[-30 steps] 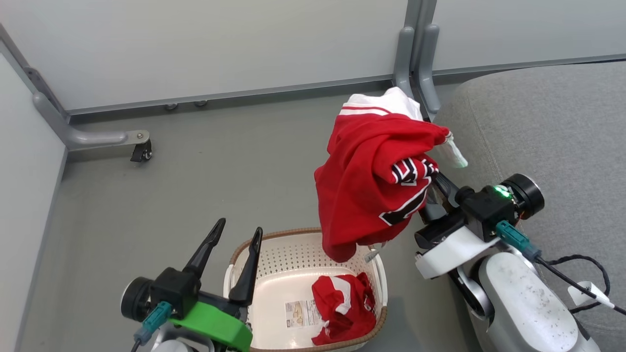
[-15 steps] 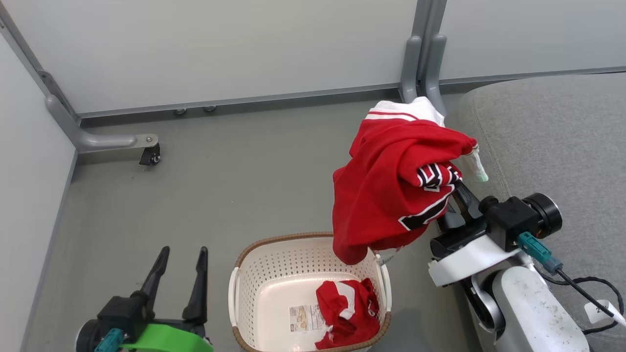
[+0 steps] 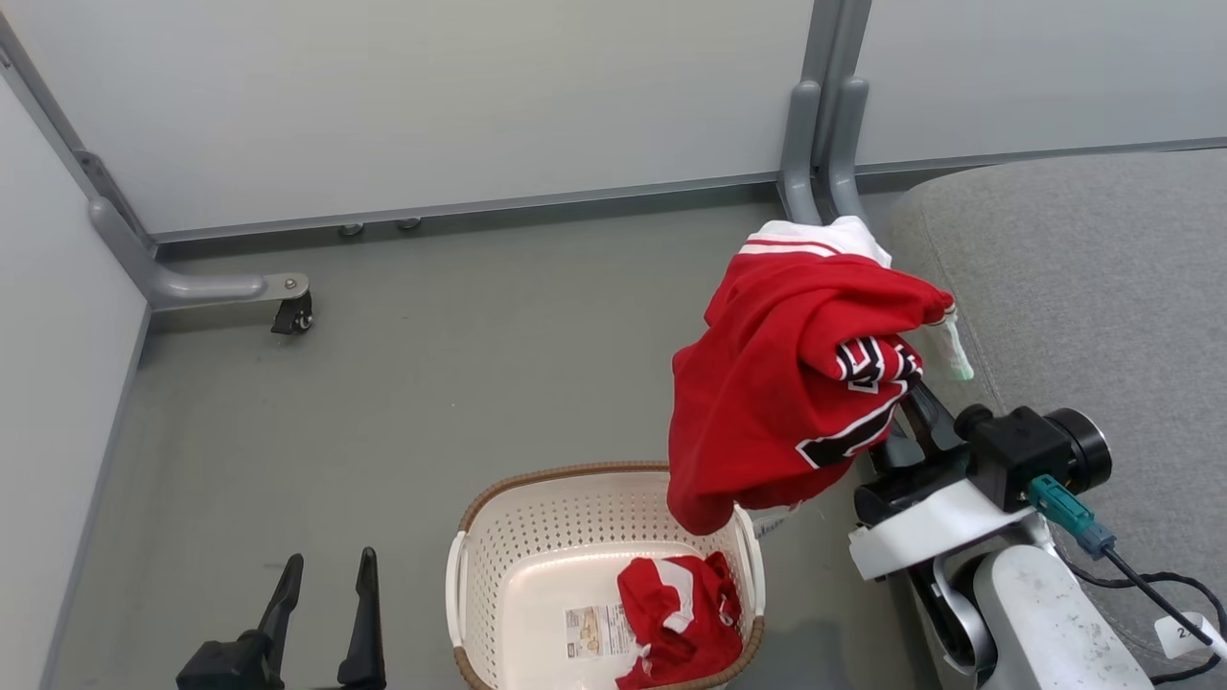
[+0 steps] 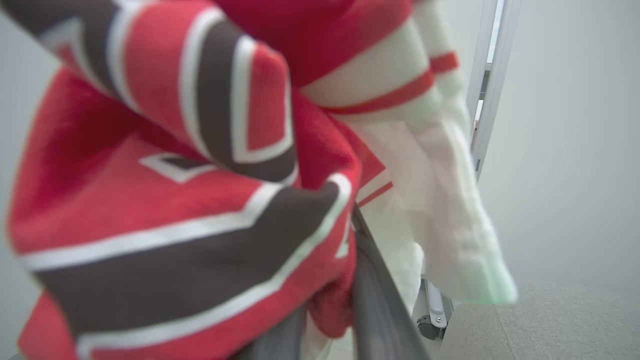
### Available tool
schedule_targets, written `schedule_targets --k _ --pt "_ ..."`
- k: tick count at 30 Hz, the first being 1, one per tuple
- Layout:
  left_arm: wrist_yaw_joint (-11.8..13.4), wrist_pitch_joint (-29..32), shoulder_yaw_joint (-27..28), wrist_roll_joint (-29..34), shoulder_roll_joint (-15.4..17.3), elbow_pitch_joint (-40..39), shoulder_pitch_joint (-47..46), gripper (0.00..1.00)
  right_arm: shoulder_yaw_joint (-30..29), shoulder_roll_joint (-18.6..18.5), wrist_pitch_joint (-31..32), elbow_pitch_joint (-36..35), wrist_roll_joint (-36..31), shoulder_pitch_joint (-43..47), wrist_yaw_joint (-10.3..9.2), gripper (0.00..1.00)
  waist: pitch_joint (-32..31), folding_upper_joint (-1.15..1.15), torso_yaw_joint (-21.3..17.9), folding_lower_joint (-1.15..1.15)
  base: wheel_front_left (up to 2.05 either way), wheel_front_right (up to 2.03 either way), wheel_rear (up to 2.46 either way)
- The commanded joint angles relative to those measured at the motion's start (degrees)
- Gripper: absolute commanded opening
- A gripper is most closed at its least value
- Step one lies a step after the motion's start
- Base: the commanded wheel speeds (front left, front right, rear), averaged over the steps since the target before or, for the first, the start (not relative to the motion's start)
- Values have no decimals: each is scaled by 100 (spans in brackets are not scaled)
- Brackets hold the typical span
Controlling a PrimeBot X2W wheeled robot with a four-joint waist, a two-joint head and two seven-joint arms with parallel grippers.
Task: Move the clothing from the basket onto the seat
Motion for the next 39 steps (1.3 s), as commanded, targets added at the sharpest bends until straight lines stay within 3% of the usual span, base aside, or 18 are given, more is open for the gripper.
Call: schedule_targets --k 1,12,18,39 --pt "4 -1 8 -11 -1 9 78 100 -25 14 -20 -33 26 40 -10 0 2 0 -1 0 0 0 0" --pt "4 -1 -63 42 -13 64 -39 100 -1 -14 -20 -33 44 -36 -10 0 40 0 -55 0 0 0 0" --pt "4 -1 -124 -48 -15 8 -7 100 -13 -108 -20 -56 29 -51 -10 0 93 0 -366 0 0 0 0" --pt "4 -1 -276 -48 40 6 -307 100 -605 -117 -20 -187 63 163 -10 0 390 0 -2524 0 0 0 0"
